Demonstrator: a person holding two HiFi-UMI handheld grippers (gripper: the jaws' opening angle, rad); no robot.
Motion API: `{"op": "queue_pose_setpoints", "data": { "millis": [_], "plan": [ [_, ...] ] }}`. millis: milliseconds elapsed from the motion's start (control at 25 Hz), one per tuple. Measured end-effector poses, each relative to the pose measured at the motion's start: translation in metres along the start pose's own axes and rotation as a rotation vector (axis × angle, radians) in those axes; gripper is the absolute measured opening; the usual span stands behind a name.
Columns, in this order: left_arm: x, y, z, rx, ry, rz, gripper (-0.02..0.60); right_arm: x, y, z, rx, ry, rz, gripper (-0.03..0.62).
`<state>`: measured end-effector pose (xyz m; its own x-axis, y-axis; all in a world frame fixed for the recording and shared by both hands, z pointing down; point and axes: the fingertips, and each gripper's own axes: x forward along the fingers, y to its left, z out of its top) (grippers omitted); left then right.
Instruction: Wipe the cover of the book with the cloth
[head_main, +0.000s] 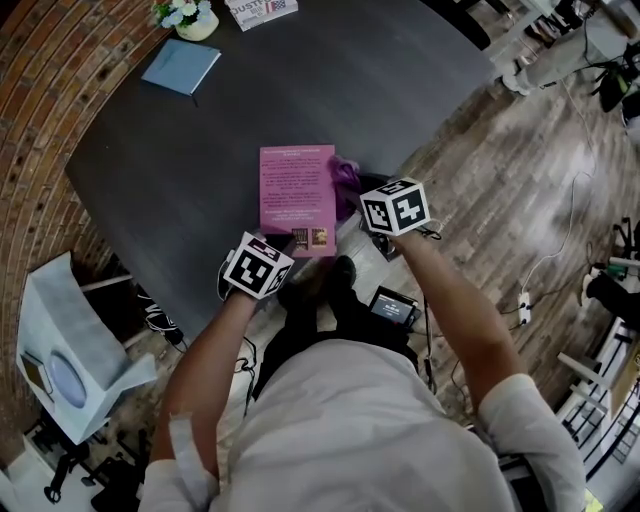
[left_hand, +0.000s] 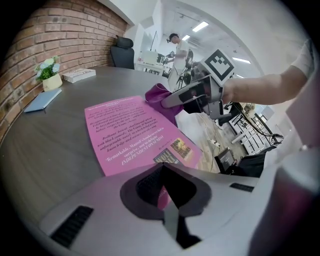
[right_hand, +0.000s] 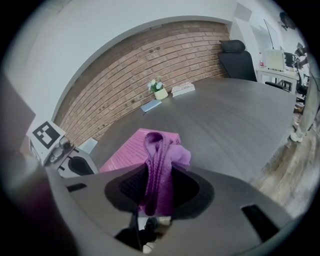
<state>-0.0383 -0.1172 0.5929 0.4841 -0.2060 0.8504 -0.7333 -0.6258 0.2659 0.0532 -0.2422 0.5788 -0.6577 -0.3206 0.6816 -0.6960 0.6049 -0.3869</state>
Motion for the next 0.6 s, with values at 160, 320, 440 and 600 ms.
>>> {"op": "queue_pose_setpoints", "data": {
  "millis": [160,320,440,600],
  "plan": [
    [0.0,0.0,0.0,0.005,-0.001,-0.005,0.008,-0.003,0.006,-0.008,-0.008,0.017,0.012,0.129],
    [0.001,0.0,0.001,0.008,-0.006,-0.01,0.008,-0.007,0.013,-0.016,-0.023,0.03,0.012,0.129],
    [0.001,0.001,0.0,0.01,-0.007,-0.011,0.008,-0.009,0.018,-0.022,-0.025,0.037,0.014,0.129],
    [0.002,0.0,0.0,0.017,-0.006,-0.011,0.008,-0.014,0.024,-0.032,-0.034,0.05,0.023,0.129]
  ]
}}
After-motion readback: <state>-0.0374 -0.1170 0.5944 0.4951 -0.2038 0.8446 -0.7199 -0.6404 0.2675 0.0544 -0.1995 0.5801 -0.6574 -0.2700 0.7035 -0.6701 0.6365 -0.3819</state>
